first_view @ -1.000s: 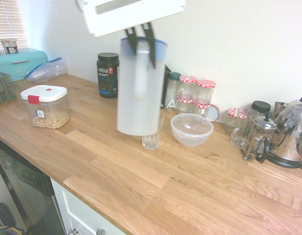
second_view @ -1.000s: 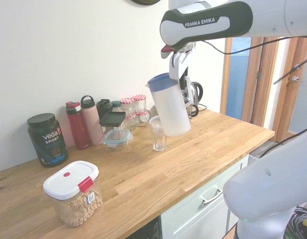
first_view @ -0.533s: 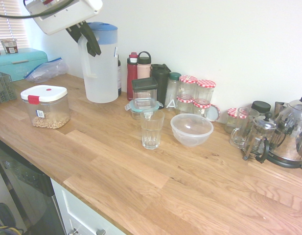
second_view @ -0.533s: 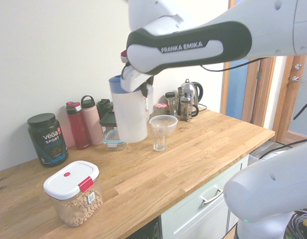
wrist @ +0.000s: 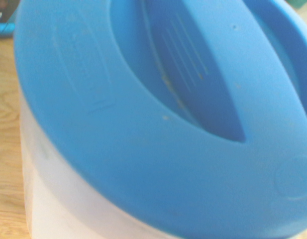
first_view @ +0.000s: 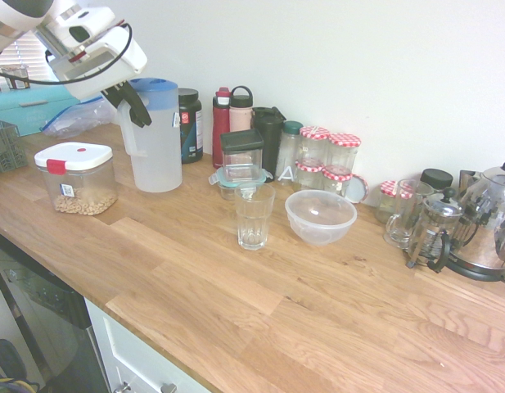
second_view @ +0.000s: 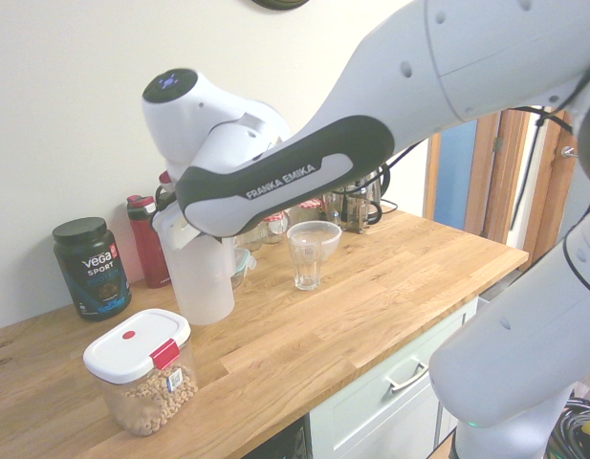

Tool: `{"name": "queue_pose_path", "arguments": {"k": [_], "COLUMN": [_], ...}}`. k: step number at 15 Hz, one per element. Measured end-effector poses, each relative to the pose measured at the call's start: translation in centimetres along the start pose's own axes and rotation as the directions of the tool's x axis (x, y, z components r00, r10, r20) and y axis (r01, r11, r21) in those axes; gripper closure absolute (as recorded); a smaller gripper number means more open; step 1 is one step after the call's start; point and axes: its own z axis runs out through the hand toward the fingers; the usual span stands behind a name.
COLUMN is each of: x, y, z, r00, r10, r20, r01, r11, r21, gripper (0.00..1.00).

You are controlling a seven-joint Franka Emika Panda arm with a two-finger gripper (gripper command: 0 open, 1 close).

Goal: Pour me some water

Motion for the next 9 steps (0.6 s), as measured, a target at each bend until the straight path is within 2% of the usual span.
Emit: {"name": "queue_pose_path", "arguments": {"k": [5,6,9], "x": [-2.2,-2.5,-2.4], "y": [-2.2,-2.4,-2.4], "z": [3.6,3.8,4.0], "r00": [0.999,0.999,0.999], "r10": [0.032,0.033,0.038], "r20": [-0.013,-0.008,0.005], "r01": [-0.033,-0.033,-0.038], "r11": [0.999,0.999,0.999], "r21": [-0.037,-0.036,-0.034], "gripper": [1.00,0.00,0.00]}}
